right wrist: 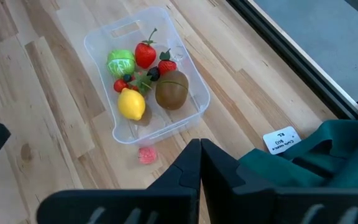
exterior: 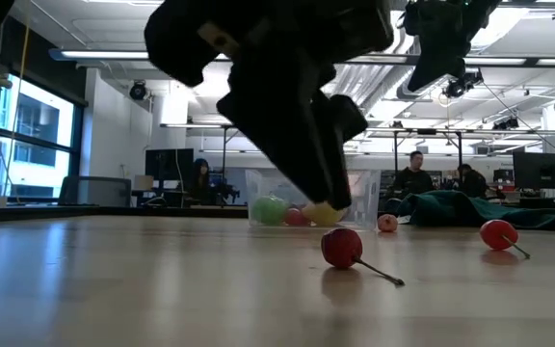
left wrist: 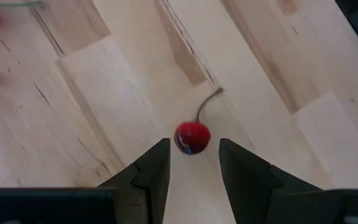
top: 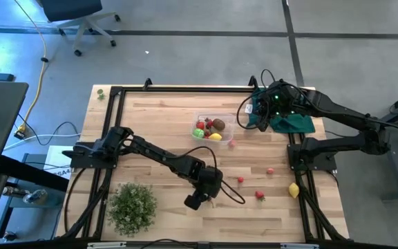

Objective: Pick and placing Produce into tupperware
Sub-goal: Put the red cherry into the transparent bin

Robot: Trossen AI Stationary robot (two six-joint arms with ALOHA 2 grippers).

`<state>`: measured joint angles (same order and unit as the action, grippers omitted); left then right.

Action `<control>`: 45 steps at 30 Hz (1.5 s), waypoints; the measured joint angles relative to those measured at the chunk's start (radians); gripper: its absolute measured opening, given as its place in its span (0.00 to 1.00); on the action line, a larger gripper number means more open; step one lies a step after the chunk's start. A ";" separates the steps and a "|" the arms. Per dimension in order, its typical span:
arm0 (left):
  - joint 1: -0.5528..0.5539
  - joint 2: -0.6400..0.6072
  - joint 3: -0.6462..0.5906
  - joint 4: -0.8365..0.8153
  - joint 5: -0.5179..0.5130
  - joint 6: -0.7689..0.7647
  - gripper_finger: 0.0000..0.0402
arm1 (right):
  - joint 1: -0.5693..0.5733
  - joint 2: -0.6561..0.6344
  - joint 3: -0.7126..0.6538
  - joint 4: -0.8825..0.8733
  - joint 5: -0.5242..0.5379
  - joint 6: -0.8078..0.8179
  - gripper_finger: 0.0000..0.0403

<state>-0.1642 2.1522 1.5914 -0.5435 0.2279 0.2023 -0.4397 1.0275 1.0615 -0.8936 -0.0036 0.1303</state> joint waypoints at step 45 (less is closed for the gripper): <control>-0.006 0.032 0.003 0.048 0.008 -0.095 0.45 | 0.000 0.000 0.001 0.000 0.000 0.000 0.00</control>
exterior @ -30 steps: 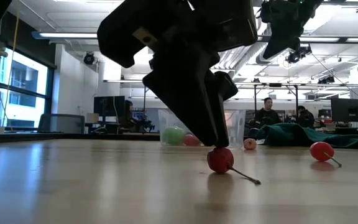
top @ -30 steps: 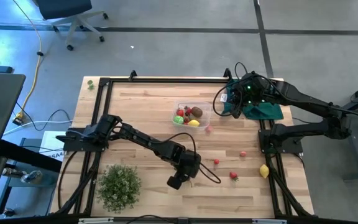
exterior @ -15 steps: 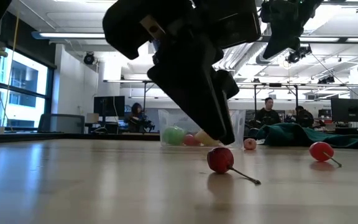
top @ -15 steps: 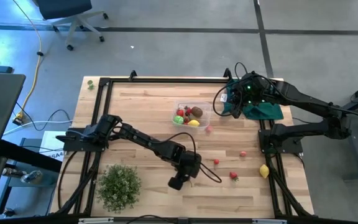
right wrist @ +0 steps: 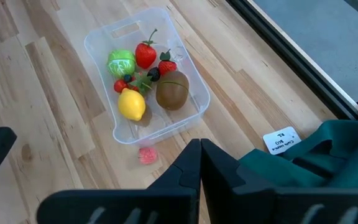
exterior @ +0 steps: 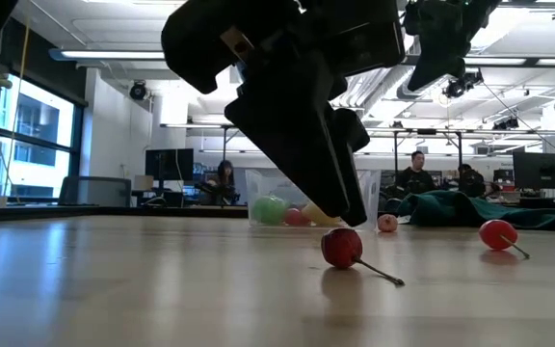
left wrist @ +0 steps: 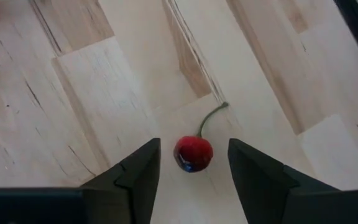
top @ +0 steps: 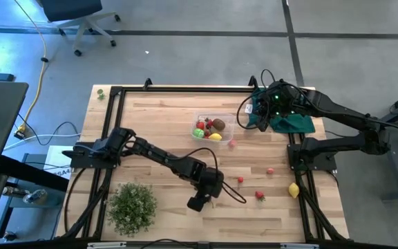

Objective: Pick and placing Produce into tupperware
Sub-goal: Put the red cherry into the transparent bin

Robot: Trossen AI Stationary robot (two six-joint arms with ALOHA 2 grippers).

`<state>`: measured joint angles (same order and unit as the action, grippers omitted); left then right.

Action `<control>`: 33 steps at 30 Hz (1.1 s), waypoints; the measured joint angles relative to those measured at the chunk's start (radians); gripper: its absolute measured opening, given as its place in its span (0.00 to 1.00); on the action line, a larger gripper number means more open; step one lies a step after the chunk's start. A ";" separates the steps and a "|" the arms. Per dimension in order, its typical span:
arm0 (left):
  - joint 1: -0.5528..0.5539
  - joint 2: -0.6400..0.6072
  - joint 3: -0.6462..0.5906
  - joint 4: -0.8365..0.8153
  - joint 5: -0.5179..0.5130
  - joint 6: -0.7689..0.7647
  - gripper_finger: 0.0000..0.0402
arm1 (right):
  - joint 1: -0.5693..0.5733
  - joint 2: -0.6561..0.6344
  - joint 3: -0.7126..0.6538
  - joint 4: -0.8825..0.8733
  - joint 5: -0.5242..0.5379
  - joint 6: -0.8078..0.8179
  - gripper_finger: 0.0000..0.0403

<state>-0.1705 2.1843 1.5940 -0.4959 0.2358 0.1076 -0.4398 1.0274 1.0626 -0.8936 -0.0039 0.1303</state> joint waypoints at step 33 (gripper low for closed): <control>-0.054 0.026 0.000 0.019 -0.145 0.020 0.44 | 0.000 0.000 0.000 0.000 0.000 0.000 0.00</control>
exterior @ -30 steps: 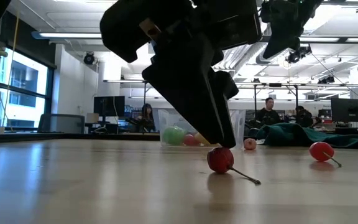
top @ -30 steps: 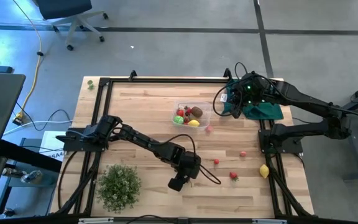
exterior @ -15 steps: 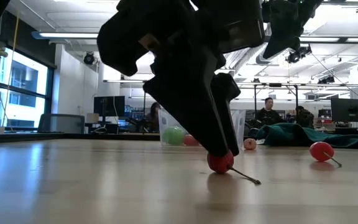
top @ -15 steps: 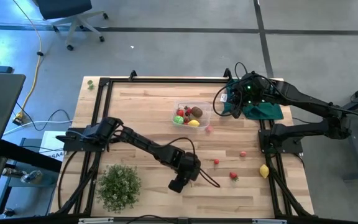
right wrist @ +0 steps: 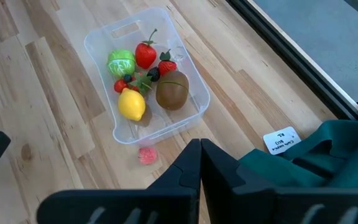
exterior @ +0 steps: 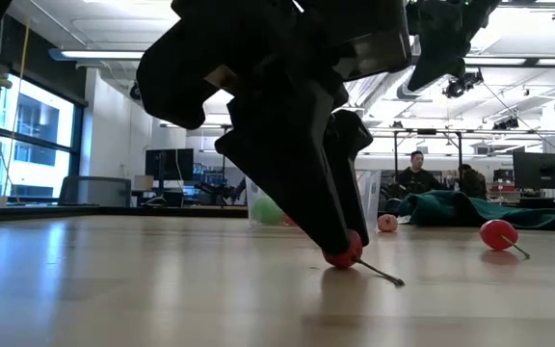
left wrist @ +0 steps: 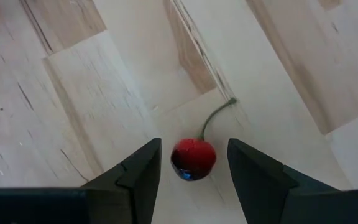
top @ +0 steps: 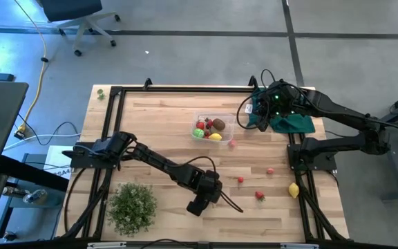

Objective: Pick and placing Produce into tupperware
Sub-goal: Put the red cherry into the transparent bin

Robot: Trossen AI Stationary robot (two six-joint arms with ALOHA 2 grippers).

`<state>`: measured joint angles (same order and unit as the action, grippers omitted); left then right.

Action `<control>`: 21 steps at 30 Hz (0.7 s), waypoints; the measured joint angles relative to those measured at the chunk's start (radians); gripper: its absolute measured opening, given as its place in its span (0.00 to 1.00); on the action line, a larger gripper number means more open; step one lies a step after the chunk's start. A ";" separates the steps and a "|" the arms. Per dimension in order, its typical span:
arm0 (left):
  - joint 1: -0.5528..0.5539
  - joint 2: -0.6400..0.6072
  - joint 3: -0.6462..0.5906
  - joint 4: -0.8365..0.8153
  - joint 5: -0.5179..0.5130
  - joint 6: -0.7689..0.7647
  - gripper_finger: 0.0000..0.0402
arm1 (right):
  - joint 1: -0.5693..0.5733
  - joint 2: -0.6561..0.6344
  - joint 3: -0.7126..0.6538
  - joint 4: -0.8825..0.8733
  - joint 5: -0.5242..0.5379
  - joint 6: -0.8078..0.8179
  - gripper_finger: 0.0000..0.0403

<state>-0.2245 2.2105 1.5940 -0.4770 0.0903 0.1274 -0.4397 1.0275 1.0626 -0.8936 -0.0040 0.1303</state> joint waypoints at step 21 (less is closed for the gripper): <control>-0.001 0.000 0.000 -0.008 -0.032 0.024 0.44 | 0.000 0.000 0.000 0.000 0.000 0.000 0.00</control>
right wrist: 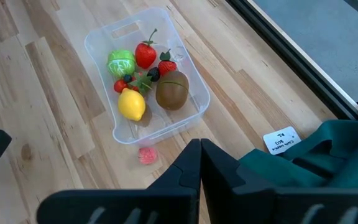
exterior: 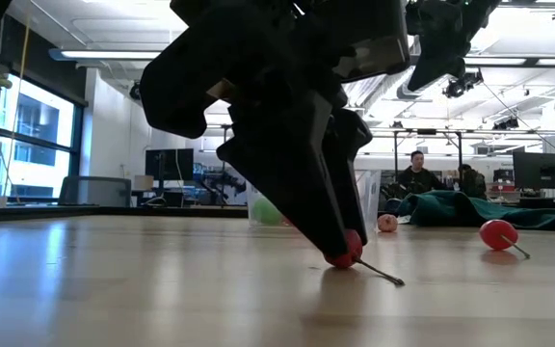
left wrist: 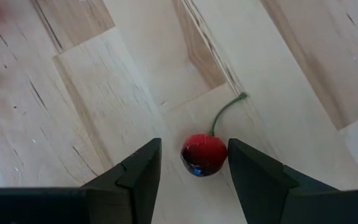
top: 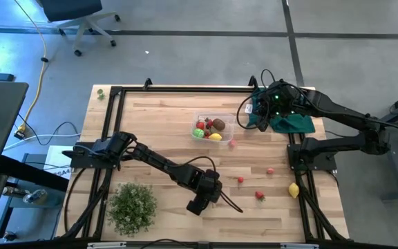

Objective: Pick and placing Produce into tupperware
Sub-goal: Put the red cherry into the transparent bin

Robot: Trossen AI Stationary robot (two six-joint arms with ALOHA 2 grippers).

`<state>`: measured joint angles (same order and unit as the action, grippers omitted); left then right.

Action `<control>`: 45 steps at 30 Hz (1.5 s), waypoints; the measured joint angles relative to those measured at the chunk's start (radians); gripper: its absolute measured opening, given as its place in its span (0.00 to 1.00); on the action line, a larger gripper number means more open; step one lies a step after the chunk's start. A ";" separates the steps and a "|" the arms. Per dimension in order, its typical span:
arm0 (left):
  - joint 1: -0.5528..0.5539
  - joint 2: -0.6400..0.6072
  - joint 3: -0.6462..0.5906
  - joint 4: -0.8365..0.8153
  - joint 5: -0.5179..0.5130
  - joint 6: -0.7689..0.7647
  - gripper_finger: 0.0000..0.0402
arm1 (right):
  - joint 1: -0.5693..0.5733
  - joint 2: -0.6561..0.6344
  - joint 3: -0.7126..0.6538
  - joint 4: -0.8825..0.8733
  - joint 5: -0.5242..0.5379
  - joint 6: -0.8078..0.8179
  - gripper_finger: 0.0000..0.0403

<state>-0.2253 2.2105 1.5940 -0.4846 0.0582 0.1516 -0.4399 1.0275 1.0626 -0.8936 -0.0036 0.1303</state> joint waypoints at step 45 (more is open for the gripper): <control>-0.005 0.019 -0.003 -0.006 -0.014 -0.028 0.35 | 0.000 0.000 0.000 0.000 0.000 0.000 0.00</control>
<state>-0.2298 2.2295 1.5909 -0.4904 0.0441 0.1234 -0.4399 1.0272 1.0626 -0.8936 -0.0039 0.1303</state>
